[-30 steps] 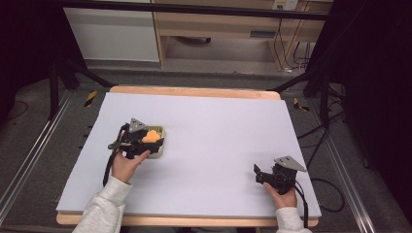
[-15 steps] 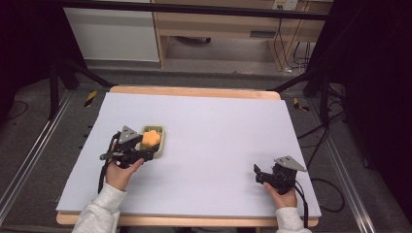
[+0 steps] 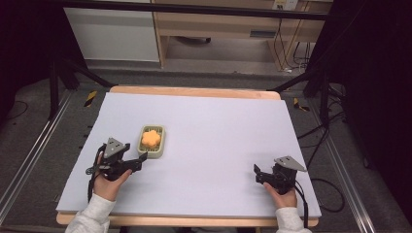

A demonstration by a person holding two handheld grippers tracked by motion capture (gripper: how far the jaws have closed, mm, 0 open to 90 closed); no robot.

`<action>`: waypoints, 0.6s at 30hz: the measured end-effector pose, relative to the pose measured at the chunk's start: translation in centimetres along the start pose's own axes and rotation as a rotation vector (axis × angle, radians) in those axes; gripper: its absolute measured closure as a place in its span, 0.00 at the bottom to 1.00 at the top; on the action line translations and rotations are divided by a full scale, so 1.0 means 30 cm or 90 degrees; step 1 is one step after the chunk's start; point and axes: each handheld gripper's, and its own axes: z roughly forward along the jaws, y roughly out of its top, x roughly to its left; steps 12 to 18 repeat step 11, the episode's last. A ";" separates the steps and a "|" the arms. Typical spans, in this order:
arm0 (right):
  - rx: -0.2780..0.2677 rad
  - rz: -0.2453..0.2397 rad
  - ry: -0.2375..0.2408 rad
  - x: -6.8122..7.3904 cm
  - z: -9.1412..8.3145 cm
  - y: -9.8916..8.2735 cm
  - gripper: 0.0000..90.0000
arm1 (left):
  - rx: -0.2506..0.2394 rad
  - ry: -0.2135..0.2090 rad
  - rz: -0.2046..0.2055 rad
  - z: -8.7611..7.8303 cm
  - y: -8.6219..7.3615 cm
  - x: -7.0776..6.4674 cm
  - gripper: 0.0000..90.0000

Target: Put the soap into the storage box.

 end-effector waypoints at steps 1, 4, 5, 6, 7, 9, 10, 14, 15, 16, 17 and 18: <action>0.000 0.000 0.000 0.000 0.000 0.000 0.05 | 0.001 0.003 -0.001 -0.004 -0.006 0.004 0.26; 0.000 0.000 0.000 0.000 0.000 0.000 0.05 | 0.006 0.010 -0.002 -0.018 -0.024 0.023 0.25; 0.000 0.000 0.000 0.000 0.000 0.000 0.05 | 0.006 0.010 -0.002 -0.018 -0.024 0.023 0.25; 0.000 0.000 0.001 0.000 0.000 0.000 0.05 | 0.009 0.011 -0.008 -0.028 -0.037 0.036 0.24; 0.001 0.000 0.001 0.000 0.000 0.000 0.05 | 0.009 0.014 -0.011 -0.032 -0.045 0.042 0.24; 0.003 0.003 0.002 -0.001 0.001 0.000 0.05 | 0.017 0.018 -0.017 -0.039 -0.061 0.055 0.24; 0.003 0.003 0.002 -0.002 0.001 0.000 0.05 | 0.020 0.024 -0.016 -0.042 -0.069 0.060 0.24; 0.003 0.003 0.002 -0.002 0.001 0.000 0.05 | 0.020 0.024 -0.016 -0.042 -0.069 0.060 0.24; 0.003 0.003 0.002 -0.002 0.001 0.000 0.05 | 0.020 0.024 -0.016 -0.042 -0.069 0.060 0.24; 0.003 0.003 0.002 -0.002 0.001 0.000 0.05 | 0.020 0.024 -0.016 -0.042 -0.069 0.060 0.24; 0.003 0.003 0.002 -0.002 0.001 0.000 0.05 | 0.020 0.024 -0.016 -0.042 -0.069 0.060 0.24; 0.003 0.003 0.002 -0.002 0.001 0.000 0.05 | 0.020 0.024 -0.016 -0.042 -0.069 0.060 0.24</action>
